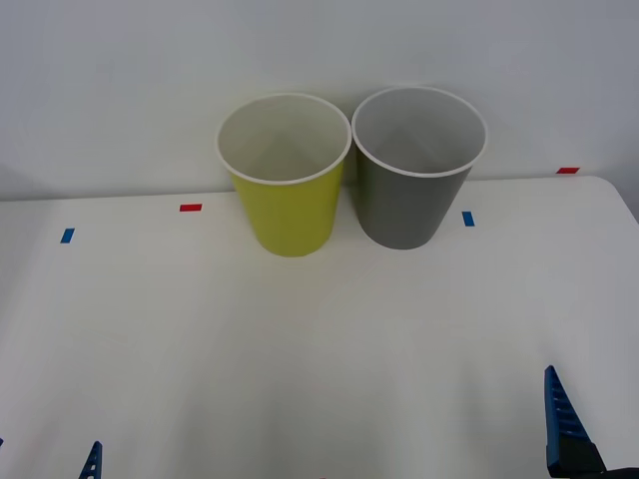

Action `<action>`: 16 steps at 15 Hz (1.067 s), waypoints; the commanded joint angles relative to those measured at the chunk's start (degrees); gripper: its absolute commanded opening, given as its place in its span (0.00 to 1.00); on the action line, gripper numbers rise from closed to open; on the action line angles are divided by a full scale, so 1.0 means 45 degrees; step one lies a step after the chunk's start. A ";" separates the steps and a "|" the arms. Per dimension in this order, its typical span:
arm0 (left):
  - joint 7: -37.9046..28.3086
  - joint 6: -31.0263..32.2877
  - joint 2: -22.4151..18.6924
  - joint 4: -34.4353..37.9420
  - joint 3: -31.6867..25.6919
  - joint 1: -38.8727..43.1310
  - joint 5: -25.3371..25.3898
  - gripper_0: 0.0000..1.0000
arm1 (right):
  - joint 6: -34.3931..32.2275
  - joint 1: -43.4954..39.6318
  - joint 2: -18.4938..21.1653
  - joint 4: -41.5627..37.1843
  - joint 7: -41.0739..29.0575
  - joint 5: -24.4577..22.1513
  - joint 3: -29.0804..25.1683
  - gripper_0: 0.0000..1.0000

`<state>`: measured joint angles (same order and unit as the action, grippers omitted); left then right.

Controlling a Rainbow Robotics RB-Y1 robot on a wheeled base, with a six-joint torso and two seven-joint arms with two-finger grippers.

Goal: Put cans in the gray bin and PET bottles in the light green bin.

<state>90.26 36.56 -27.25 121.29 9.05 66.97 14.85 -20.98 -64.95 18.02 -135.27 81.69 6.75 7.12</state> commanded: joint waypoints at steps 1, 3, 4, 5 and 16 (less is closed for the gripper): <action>0.0000 0.0000 0.0000 0.0000 0.0000 0.0000 0.0000 0.97 | -0.0474 -0.0468 0.0176 0.0001 -0.0027 0.0024 0.0098 1.00; 0.0000 0.0000 0.0000 0.0000 0.0000 0.0000 0.0000 0.97 | -0.0493 -0.0605 0.0234 0.0001 -0.0027 0.0024 0.0098 1.00; 0.0000 0.0000 0.0000 0.0000 0.0000 0.0000 0.0000 0.97 | -0.0493 -0.0605 0.0254 0.0001 -0.0008 0.0024 0.0098 1.00; 0.0000 0.0000 0.0000 0.0000 0.0000 0.0000 0.0000 0.97 | -0.0493 -0.0605 0.0254 0.0001 -0.0008 0.0024 0.0098 1.00; 0.0000 0.0000 0.0000 0.0000 0.0000 0.0000 0.0000 0.97 | -0.0493 -0.0605 0.0254 0.0001 -0.0008 0.0024 0.0098 1.00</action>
<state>90.26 36.56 -27.25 121.29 9.05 66.97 14.85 -23.21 -67.68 19.16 -135.27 81.64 6.86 7.56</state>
